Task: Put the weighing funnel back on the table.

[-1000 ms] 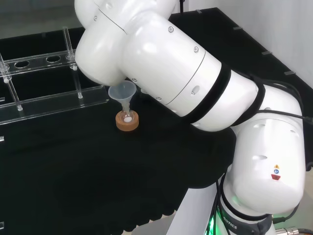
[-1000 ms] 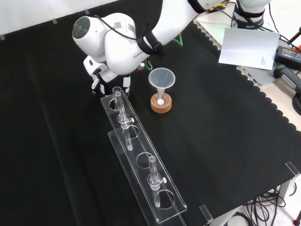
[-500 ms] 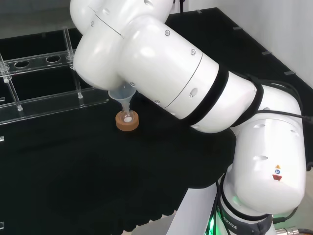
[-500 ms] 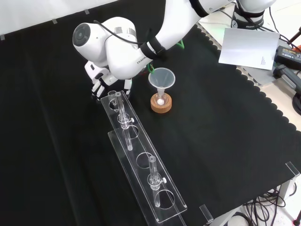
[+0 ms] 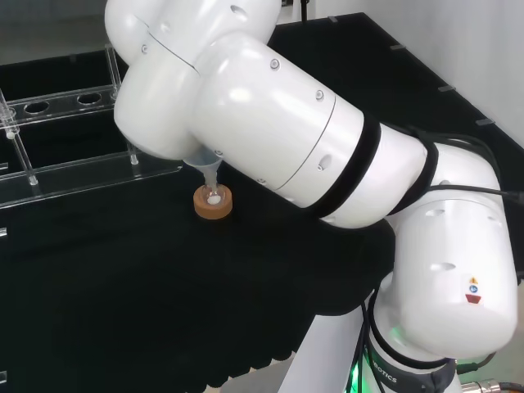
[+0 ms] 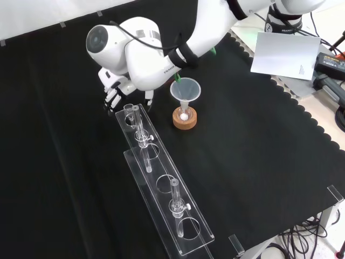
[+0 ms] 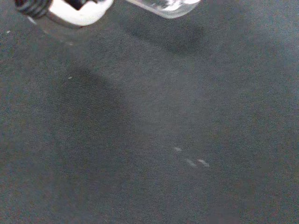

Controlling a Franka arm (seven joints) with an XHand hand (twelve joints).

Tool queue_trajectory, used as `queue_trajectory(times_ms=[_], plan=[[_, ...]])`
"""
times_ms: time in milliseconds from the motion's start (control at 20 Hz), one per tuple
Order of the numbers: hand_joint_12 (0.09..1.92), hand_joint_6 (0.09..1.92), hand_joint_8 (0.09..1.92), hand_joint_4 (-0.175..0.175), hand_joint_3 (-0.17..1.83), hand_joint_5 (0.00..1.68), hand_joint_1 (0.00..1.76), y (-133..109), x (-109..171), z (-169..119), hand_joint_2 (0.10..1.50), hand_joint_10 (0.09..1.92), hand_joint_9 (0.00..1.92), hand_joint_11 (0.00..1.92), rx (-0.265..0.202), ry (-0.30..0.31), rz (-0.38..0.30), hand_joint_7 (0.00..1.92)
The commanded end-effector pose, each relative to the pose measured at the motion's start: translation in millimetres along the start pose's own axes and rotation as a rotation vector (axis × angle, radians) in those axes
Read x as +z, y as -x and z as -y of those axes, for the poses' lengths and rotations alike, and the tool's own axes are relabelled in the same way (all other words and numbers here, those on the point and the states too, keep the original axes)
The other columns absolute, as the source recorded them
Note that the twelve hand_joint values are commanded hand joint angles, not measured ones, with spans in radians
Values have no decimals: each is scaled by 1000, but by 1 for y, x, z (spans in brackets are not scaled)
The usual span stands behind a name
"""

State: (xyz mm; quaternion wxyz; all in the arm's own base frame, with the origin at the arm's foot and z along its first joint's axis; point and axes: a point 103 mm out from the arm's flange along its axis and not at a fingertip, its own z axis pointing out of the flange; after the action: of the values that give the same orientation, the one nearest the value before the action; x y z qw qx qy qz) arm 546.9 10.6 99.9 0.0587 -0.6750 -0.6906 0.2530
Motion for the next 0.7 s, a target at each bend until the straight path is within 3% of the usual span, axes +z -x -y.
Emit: queue_trajectory(times_ms=[50,700], plan=[[1287,188,651,1,294,371,850,13,-31,31,679,604,505,416,-14,80,-70,167],[1291,157,656,-6,329,370,825,43,-75,87,678,608,504,405,48,142,-143,190]])
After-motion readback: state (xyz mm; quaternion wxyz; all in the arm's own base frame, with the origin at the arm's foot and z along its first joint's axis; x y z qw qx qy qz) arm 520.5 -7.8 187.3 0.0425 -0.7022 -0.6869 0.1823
